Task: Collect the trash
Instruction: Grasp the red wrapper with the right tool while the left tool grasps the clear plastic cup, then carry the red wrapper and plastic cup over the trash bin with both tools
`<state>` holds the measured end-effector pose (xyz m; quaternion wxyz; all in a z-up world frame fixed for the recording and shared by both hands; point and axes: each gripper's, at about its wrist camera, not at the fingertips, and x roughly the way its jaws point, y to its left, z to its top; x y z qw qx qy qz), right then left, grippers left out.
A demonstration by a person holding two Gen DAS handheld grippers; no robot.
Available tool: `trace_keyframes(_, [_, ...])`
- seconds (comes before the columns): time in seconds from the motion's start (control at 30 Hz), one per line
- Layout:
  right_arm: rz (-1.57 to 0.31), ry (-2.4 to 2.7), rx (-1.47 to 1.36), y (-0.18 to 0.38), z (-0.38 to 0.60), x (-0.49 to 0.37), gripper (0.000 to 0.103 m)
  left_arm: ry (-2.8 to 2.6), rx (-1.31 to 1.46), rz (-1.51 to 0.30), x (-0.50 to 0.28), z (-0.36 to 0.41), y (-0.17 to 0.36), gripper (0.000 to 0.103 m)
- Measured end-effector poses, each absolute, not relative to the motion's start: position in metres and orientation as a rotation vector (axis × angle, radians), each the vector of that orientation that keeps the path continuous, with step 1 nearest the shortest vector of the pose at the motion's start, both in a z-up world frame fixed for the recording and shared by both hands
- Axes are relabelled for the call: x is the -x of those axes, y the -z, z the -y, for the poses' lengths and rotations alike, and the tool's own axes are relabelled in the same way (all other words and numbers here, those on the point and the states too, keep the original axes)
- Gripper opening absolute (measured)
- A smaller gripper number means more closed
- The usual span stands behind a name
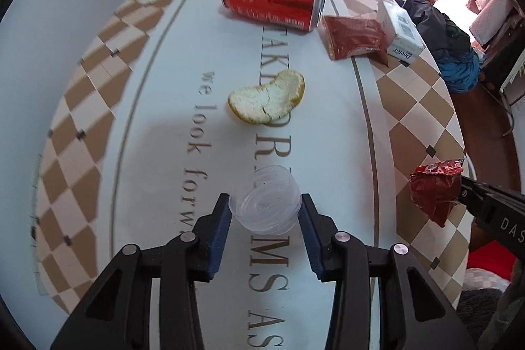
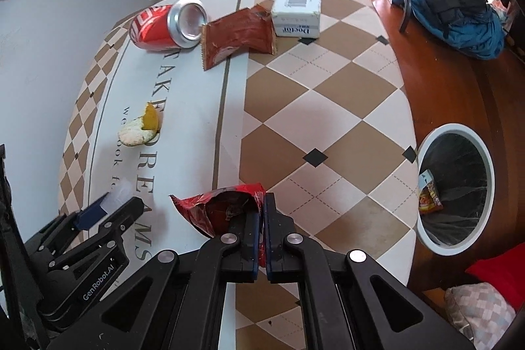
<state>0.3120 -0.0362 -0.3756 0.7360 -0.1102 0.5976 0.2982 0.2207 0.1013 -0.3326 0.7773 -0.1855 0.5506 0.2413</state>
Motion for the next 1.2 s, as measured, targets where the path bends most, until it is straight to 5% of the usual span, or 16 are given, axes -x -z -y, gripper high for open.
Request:
trace_keyframes(0.4, [-1.19,-0.706,0.17,0.3,0.071,-0.302,0.002,-0.538,0.3,-1.017,-0.204,-0.072,0.237,0.038])
trace_keyframes(0.8, [-1.05,-0.582,-0.042,0.203,0.236,-0.344,0.002,-0.288,0.222,-0.871,-0.267,0.039,0.147,0.038])
trace_keyframes(0.97, [-1.054,-0.467,-0.09,0.21,0.314,-0.374,0.002,-0.148,0.244,-0.898,-0.317,0.095,0.158,0.038])
trace_keyframes(1.2, [-1.194,-0.331,-0.146,0.293,0.396,-0.425,0.002,0.026,0.339,-1.086,-0.407,0.161,0.234,0.038])
